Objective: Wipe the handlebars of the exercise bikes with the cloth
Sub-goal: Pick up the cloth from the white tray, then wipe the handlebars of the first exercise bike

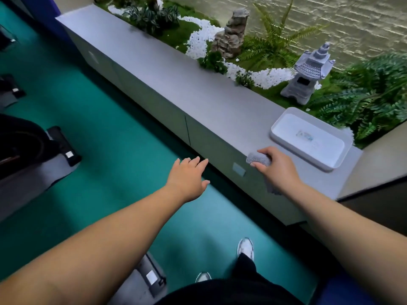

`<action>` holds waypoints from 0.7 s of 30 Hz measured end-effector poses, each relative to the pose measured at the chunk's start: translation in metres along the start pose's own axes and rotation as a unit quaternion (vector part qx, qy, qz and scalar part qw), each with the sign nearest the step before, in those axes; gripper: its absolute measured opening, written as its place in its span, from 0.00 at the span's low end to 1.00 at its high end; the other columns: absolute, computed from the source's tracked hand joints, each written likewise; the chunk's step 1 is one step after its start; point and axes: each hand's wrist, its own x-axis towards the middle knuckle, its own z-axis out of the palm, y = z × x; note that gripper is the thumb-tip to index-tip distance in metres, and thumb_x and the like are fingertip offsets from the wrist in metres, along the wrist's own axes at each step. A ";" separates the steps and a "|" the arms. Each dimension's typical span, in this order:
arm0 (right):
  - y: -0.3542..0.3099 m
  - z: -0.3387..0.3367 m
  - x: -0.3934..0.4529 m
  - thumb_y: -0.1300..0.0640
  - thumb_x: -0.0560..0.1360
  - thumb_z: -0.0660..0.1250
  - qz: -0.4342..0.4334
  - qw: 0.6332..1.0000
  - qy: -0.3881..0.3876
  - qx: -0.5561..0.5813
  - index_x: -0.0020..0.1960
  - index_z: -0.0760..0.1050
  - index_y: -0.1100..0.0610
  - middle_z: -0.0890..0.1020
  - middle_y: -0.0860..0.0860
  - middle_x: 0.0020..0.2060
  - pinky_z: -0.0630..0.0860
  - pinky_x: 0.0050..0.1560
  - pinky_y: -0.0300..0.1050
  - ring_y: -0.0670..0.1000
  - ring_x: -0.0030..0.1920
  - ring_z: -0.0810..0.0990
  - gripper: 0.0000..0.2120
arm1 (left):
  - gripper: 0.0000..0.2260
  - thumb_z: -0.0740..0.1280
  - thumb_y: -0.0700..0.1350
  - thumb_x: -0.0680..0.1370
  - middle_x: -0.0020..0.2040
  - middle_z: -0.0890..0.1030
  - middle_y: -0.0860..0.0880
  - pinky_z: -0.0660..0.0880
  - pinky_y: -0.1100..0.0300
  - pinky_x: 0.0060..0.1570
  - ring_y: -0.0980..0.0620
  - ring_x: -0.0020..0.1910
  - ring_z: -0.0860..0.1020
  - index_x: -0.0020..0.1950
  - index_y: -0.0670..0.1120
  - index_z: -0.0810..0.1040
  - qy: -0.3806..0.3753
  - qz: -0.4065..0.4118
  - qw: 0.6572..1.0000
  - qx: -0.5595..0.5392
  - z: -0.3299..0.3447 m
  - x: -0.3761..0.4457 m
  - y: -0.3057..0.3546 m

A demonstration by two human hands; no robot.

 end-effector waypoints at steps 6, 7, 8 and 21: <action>-0.023 0.021 -0.057 0.49 0.73 0.72 -0.014 1.000 -0.015 0.022 0.56 0.75 0.47 0.80 0.48 0.46 0.69 0.30 0.33 0.48 0.42 0.78 0.14 | 0.30 0.55 0.61 0.79 0.77 0.58 0.49 0.53 0.45 0.73 0.46 0.74 0.58 0.77 0.52 0.51 -0.007 -0.032 0.999 -0.011 0.014 -0.070 -0.016; -0.027 0.024 -0.065 0.48 0.73 0.72 -0.019 0.999 -0.023 0.020 0.56 0.74 0.47 0.80 0.48 0.47 0.69 0.28 0.34 0.48 0.42 0.78 0.14 | 0.30 0.55 0.61 0.79 0.77 0.58 0.49 0.52 0.45 0.73 0.46 0.74 0.58 0.77 0.52 0.52 -0.002 -0.040 0.999 -0.017 0.016 -0.082 -0.017; -0.031 0.027 -0.073 0.48 0.73 0.71 -0.022 0.999 -0.031 0.020 0.56 0.74 0.47 0.80 0.48 0.47 0.70 0.28 0.35 0.48 0.42 0.78 0.14 | 0.29 0.55 0.61 0.79 0.77 0.58 0.49 0.52 0.45 0.73 0.46 0.74 0.58 0.77 0.53 0.52 0.001 -0.050 0.998 -0.025 0.018 -0.095 -0.018; -0.083 0.081 -0.185 0.48 0.74 0.71 -0.139 0.980 -0.139 -0.003 0.58 0.75 0.49 0.81 0.48 0.50 0.72 0.29 0.38 0.50 0.40 0.80 0.15 | 0.30 0.56 0.62 0.78 0.77 0.59 0.49 0.55 0.46 0.72 0.46 0.74 0.59 0.77 0.53 0.53 0.010 -0.213 0.974 -0.069 0.075 -0.281 -0.018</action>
